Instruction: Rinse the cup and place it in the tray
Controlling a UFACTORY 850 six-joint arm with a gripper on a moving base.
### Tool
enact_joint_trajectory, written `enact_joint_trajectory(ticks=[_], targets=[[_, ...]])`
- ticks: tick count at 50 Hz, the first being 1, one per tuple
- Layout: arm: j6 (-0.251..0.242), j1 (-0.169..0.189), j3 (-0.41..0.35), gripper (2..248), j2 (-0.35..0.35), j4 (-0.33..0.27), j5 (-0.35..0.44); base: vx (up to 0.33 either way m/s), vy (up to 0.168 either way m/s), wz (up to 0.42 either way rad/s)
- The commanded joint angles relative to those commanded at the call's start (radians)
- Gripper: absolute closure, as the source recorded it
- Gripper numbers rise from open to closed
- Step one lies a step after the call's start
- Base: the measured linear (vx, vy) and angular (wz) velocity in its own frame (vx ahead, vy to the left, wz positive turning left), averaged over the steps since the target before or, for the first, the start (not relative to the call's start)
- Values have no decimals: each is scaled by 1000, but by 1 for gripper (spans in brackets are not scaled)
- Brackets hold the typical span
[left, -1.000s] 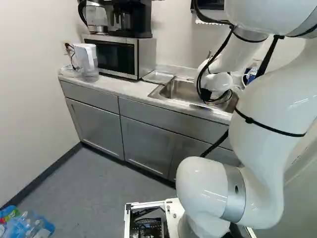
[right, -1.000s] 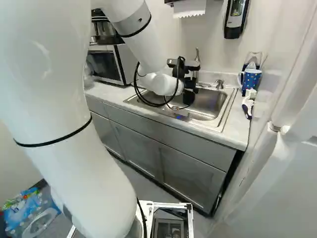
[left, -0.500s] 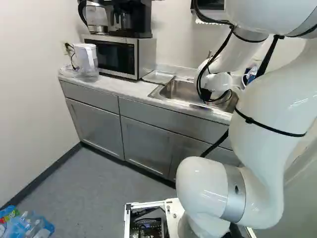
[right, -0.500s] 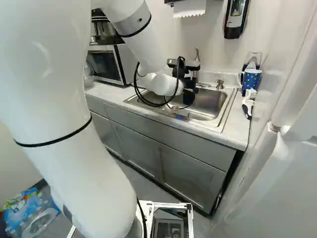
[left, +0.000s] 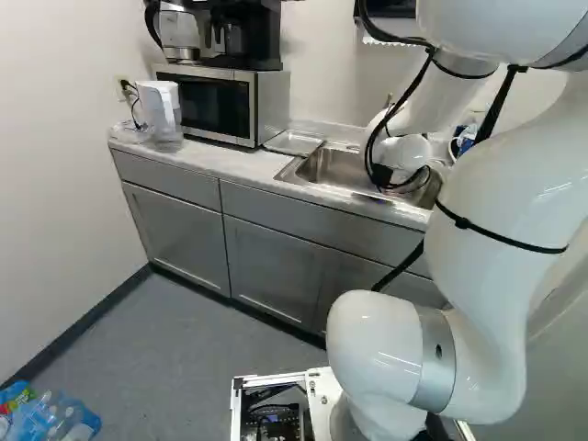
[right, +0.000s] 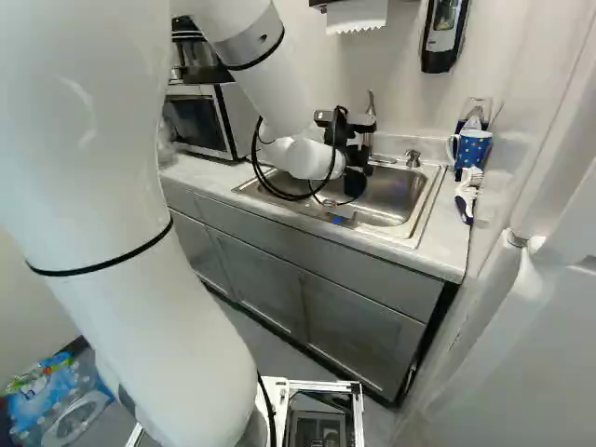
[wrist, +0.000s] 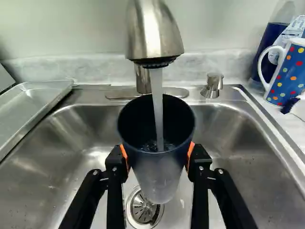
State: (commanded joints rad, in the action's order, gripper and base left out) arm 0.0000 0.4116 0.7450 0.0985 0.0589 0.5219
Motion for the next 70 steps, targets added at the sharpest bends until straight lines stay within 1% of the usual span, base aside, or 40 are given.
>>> enact_joint_trajectory(ticks=[70], targets=[[0, 0, 0, 124, 0, 0, 0, 0, 0, 0]])
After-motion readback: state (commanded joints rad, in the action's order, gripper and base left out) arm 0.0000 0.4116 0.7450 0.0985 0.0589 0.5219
